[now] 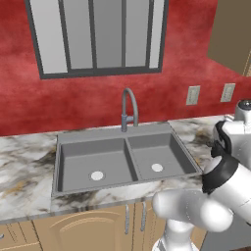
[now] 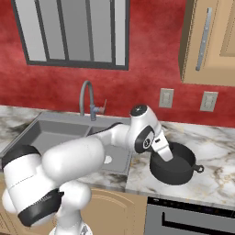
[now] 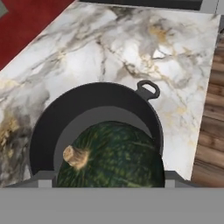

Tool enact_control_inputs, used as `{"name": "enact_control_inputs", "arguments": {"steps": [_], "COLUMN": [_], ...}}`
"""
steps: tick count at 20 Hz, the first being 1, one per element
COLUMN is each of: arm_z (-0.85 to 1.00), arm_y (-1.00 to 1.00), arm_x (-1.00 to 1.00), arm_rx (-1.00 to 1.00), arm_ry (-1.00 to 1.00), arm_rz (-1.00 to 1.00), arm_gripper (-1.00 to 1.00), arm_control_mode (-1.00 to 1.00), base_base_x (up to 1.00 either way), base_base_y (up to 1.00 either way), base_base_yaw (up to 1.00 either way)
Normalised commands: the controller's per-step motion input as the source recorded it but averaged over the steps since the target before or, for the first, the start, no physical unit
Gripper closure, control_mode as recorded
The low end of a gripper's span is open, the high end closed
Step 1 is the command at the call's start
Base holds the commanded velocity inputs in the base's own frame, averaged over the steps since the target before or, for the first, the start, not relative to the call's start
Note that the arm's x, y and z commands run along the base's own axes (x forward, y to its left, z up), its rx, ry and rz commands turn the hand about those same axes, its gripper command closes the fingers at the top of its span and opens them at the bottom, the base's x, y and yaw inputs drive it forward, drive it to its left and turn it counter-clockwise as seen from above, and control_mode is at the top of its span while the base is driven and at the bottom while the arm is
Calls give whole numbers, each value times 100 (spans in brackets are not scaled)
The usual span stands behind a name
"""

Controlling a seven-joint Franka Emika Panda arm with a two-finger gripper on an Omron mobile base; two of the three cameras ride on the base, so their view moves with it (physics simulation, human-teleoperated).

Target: Dump the squash from the pot into the sink. Then turn on the water and wash the squash. Then turn off the water and put the squash back in the pot.

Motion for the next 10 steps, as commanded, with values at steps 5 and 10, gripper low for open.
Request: {"name": "enact_control_inputs", "arguments": {"steps": [5, 10], "arm_z": [-11, -25], "arm_y": [-11, -8], "arm_x": [24, 20], "arm_rx": [4, 6], "arm_ry": [7, 9], "arm_rz": [0, 0], "arm_gripper": [100, 100], "arm_control_mode": [-100, -100], "base_base_x": [0, 0], "base_base_y": [0, 0], "base_base_yaw": [0, 0]}}
